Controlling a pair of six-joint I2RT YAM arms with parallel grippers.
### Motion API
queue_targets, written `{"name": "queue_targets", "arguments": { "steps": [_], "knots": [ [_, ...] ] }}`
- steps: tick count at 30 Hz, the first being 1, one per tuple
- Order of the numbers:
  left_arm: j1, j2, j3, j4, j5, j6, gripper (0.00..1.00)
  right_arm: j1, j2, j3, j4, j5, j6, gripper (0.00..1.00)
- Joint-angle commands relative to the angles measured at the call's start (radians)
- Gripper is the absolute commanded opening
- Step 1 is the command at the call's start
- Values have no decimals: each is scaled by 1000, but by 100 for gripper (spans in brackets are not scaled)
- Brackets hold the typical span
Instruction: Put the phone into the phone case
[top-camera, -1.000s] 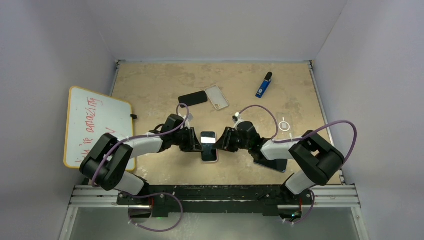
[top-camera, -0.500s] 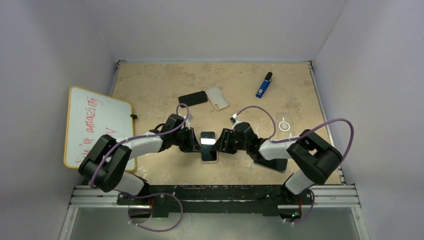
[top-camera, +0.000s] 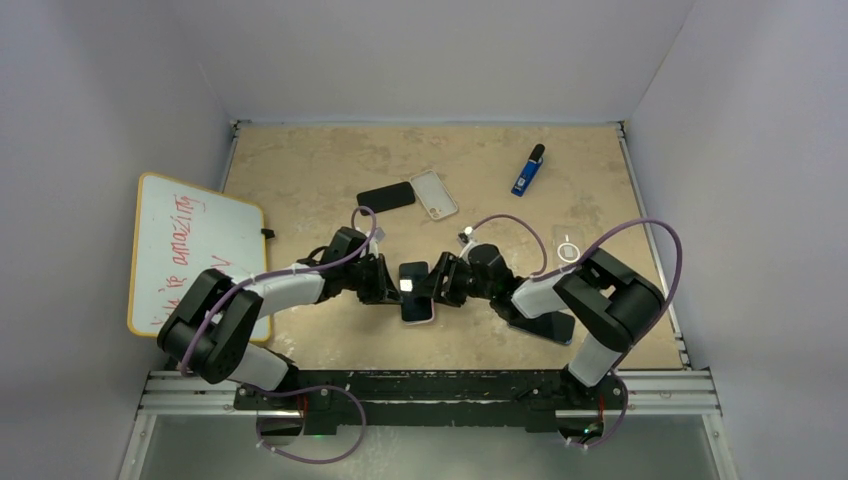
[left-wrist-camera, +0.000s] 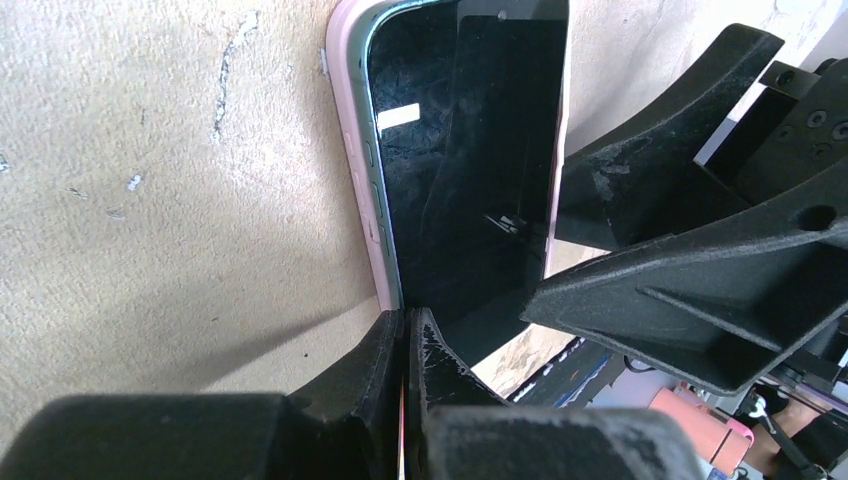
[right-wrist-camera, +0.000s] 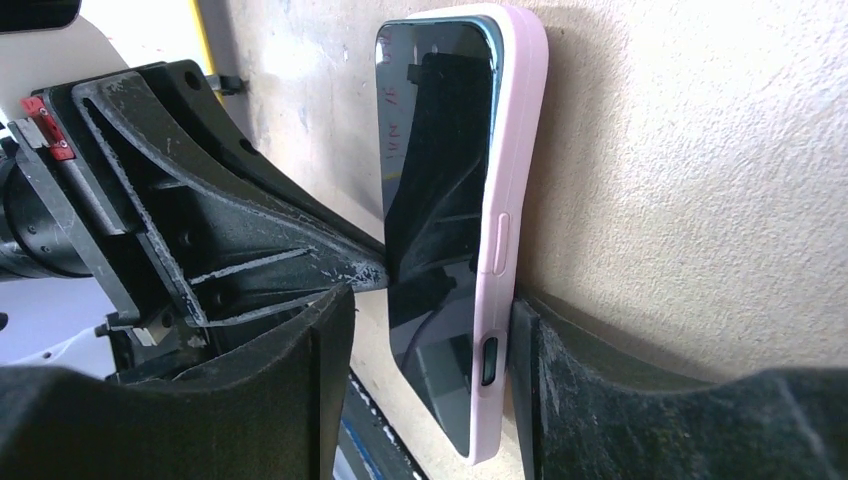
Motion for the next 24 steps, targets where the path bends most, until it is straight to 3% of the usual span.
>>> {"name": "queue_targets", "arguments": {
  "steps": [1,8,14,16,20,24],
  "knots": [
    [-7,21,-28,9,-17,30,1,11,16,-13,234,-70,81,55],
    [-7,20,-43,79,36,14,4,11,47,-17,184,-47,49,38],
    [-2,-38,-53,82,51,-4,11,0,47,-30,210,-46,41,10],
    [16,-86,-45,60,53,3,20,-19,20,-33,195,-55,17,1],
    [77,-231,-14,-35,44,40,50,-75,-64,-35,190,-122,-16,0],
    [123,-392,28,-87,65,79,70,-99,-188,-14,110,-150,-64,0]
  ]
}}
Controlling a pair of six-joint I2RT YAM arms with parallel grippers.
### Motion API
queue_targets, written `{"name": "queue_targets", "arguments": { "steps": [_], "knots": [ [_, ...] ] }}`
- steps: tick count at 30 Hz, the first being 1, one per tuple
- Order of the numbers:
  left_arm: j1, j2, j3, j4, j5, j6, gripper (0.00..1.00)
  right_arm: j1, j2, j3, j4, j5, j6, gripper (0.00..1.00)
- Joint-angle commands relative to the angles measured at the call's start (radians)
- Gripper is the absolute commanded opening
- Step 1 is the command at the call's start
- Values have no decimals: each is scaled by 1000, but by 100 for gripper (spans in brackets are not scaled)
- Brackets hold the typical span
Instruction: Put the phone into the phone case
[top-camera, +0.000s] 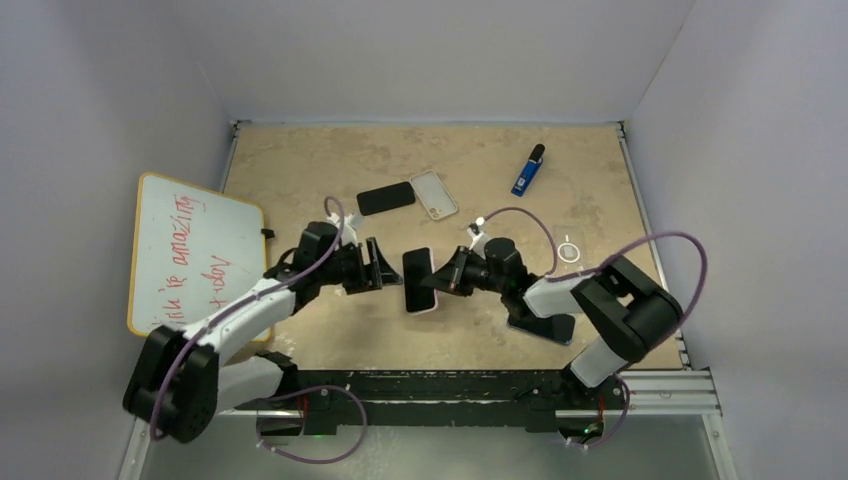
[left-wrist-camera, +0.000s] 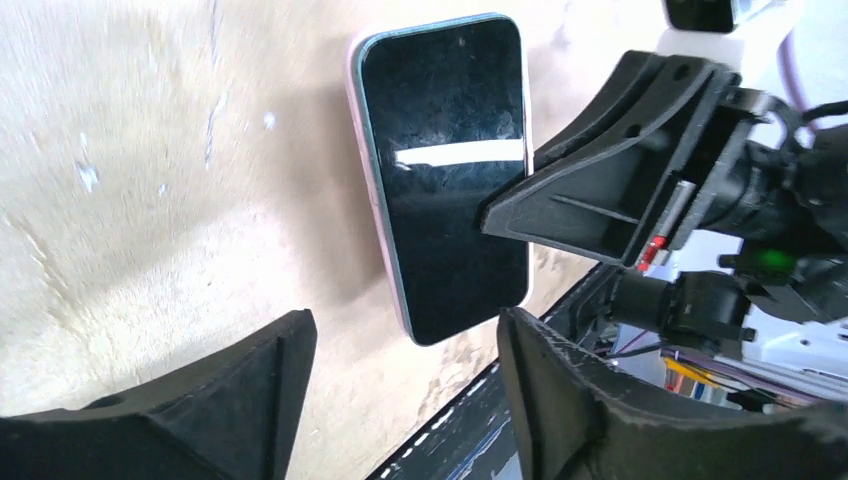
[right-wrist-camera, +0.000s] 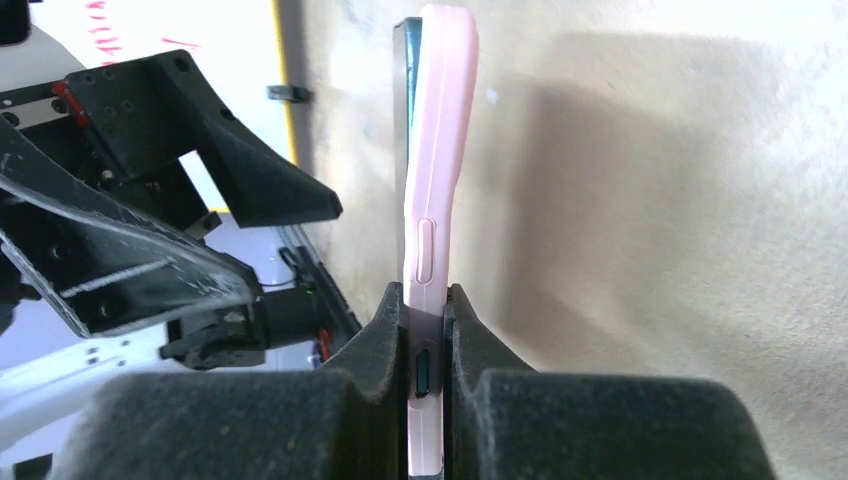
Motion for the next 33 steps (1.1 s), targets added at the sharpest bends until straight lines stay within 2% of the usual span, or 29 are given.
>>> {"name": "queue_targets", "arguments": {
  "steps": [1,4,6,14,19,23,27,33],
  "knots": [
    [48,-169,82,-54,40,63,73,-24,-168,35,2,-77,-68,0],
    [56,-250,110,-62,63,78,83,-23,-256,40,-7,-104,-67,0],
    [57,-286,121,-40,99,67,86,-23,-301,36,15,-126,-37,0],
    [57,-372,114,110,195,-29,88,-23,-444,12,200,-203,65,0],
    [57,-398,86,179,240,-70,88,-24,-504,22,224,-211,81,0],
    [57,-398,27,385,321,-197,86,-24,-488,29,290,-239,127,0],
    [56,-384,-38,588,356,-326,82,-23,-448,19,437,-259,215,0],
    [55,-336,-92,744,373,-392,73,-22,-382,-10,571,-259,271,0]
  ]
}}
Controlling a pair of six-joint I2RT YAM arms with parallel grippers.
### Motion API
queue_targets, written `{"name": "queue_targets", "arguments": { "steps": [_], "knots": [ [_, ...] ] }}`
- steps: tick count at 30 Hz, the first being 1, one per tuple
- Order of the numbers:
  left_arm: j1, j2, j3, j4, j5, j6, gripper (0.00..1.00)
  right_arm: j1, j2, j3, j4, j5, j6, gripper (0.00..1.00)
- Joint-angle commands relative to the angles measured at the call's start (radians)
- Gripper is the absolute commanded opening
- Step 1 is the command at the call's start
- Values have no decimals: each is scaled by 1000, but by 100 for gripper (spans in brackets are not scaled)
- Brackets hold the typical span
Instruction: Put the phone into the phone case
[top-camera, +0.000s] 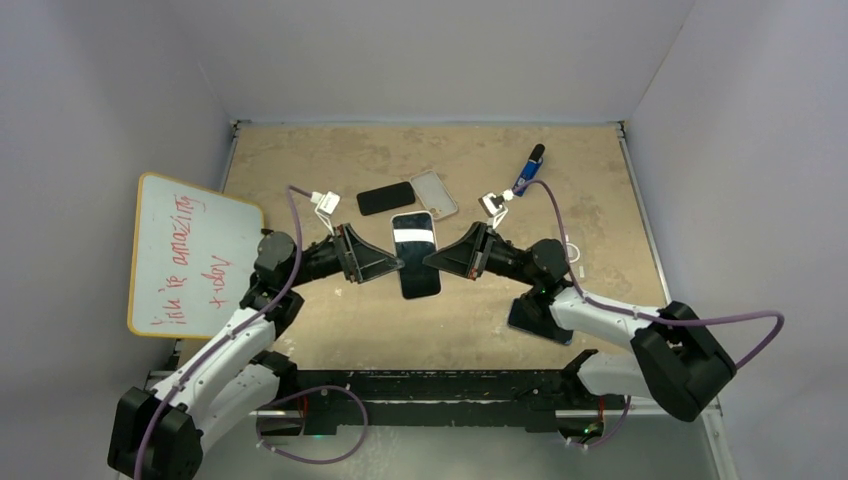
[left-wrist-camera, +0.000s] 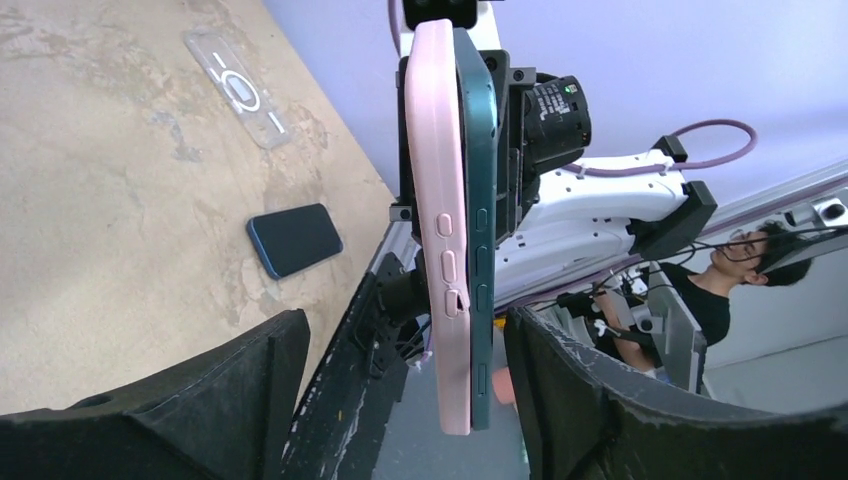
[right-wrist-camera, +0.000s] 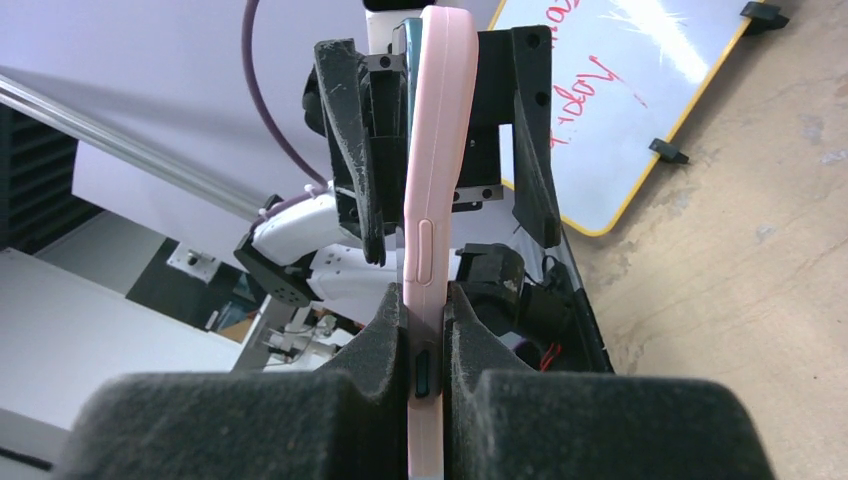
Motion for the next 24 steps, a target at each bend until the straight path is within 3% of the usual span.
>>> {"name": "queue_targets", "arguments": {
  "steps": [1,4,8,13,20,22,24],
  "knots": [
    [3,26,-32,234,42,-102,71,3,18,-6,225,-16,70,0],
    [3,44,-31,265,47,-122,57,2,37,-5,236,-13,71,0],
    [3,51,-27,262,52,-122,31,2,65,-2,254,-8,77,0],
    [3,62,1,124,44,-44,1,3,84,0,246,-2,68,0],
    [3,49,66,-125,-6,86,0,3,84,-4,189,30,25,0],
    [3,46,67,-128,-3,78,17,2,87,-2,195,47,30,0],
    [3,43,66,-142,1,75,40,3,90,3,211,73,42,0]
  ]
}}
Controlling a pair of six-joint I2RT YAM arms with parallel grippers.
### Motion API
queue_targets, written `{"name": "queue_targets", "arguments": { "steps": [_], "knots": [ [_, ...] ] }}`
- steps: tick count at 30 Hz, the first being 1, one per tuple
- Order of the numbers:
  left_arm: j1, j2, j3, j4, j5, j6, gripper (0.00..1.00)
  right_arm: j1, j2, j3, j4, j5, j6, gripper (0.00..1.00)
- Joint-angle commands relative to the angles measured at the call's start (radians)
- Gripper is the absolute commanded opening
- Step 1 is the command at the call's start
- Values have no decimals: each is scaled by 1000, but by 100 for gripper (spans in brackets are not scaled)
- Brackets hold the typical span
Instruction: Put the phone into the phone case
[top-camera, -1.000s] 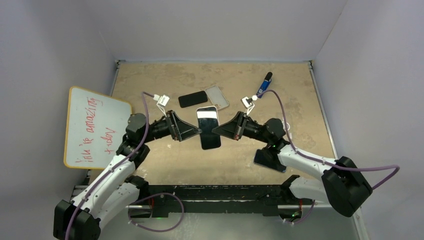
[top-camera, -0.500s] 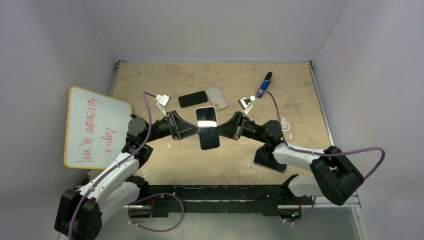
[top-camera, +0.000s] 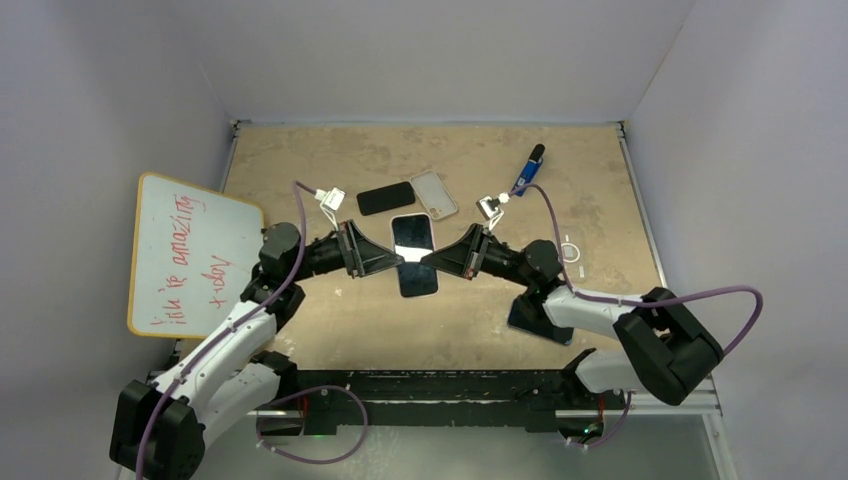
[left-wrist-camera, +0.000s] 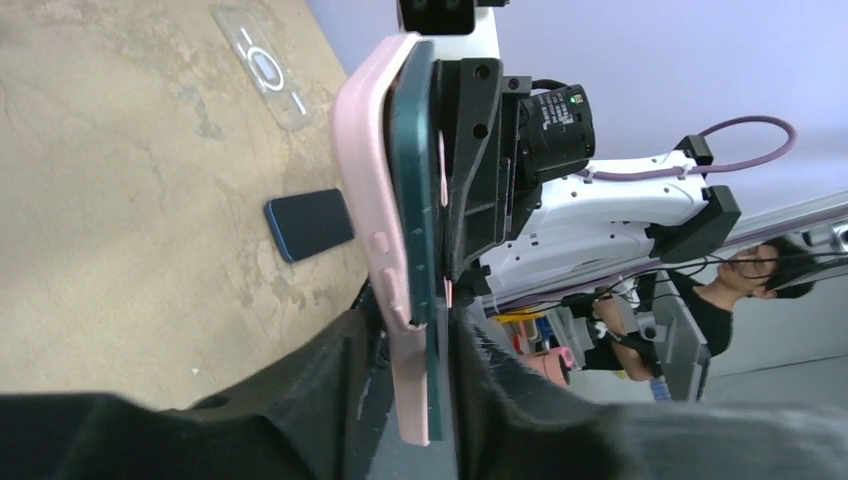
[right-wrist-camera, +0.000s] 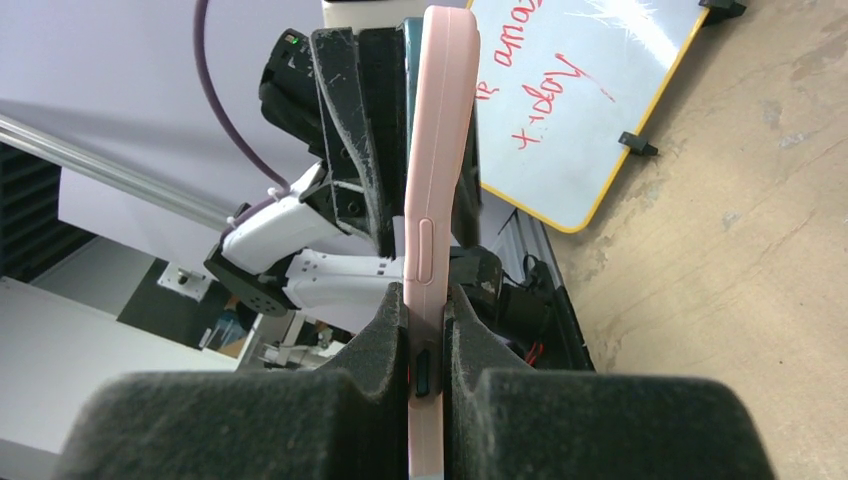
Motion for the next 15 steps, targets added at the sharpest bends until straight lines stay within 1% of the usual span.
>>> {"name": "queue_targets", "arguments": {
  "steps": [1,2,4,5,7,9,11,13,15],
  "knots": [
    [-2,-12,29,-93,-10,79,50,6,-14,33,120,77,29,0],
    [-2,-15,25,-98,-9,78,57,6,-11,37,128,91,37,0],
    [-2,-20,3,-81,-5,60,65,6,-1,48,153,115,50,0],
    [-2,-25,-13,-57,1,42,67,6,6,54,163,123,57,0],
    [-3,-19,-42,3,14,-5,69,6,24,70,175,129,66,0],
    [-4,-3,-67,76,32,-45,66,8,44,79,193,132,79,0],
    [-9,13,-88,143,41,-98,61,7,60,76,219,142,91,0],
    [-17,21,-107,194,40,-127,55,7,71,69,228,156,96,0],
    [-24,28,-113,199,37,-131,46,7,81,64,229,169,95,0]
  ]
}}
